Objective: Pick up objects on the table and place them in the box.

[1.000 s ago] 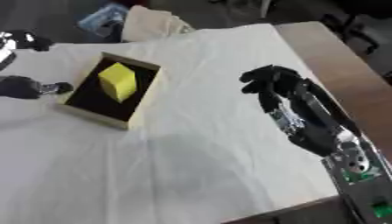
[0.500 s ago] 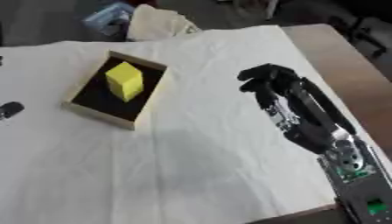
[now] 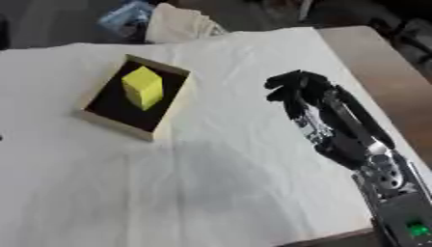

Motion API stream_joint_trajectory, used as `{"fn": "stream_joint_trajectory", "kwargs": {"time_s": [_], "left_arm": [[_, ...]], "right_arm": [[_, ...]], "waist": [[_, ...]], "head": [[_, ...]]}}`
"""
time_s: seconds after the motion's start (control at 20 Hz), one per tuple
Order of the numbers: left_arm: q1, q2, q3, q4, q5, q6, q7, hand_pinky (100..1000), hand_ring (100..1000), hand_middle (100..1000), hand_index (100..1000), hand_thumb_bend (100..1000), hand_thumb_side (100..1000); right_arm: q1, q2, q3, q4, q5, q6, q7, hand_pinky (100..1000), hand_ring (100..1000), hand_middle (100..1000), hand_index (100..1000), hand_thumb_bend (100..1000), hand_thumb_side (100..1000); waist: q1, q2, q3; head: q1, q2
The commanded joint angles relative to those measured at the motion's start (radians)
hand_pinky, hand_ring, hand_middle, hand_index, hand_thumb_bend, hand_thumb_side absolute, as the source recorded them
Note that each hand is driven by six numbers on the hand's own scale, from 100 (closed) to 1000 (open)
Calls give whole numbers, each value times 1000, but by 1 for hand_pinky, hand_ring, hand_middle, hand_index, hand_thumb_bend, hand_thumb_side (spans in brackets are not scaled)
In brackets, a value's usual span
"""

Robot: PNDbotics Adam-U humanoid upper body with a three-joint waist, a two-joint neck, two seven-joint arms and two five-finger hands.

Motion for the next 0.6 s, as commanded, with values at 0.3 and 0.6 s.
{"fn": "stream_joint_trajectory", "kwargs": {"time_s": [0.3,0.6], "left_arm": [[35,-15,32,-120,41,85,-41,873,762,674,810,569,421],[41,-30,31,-122,45,93,-51,876,763,674,809,563,433]], "right_arm": [[7,-8,-9,-21,15,9,1,739,704,729,813,105,872],[15,4,-9,-21,18,14,3,738,702,726,804,101,883]], "waist": [[-4,-22,11],[-6,-22,13]], "head": [[52,44],[81,68]]}}
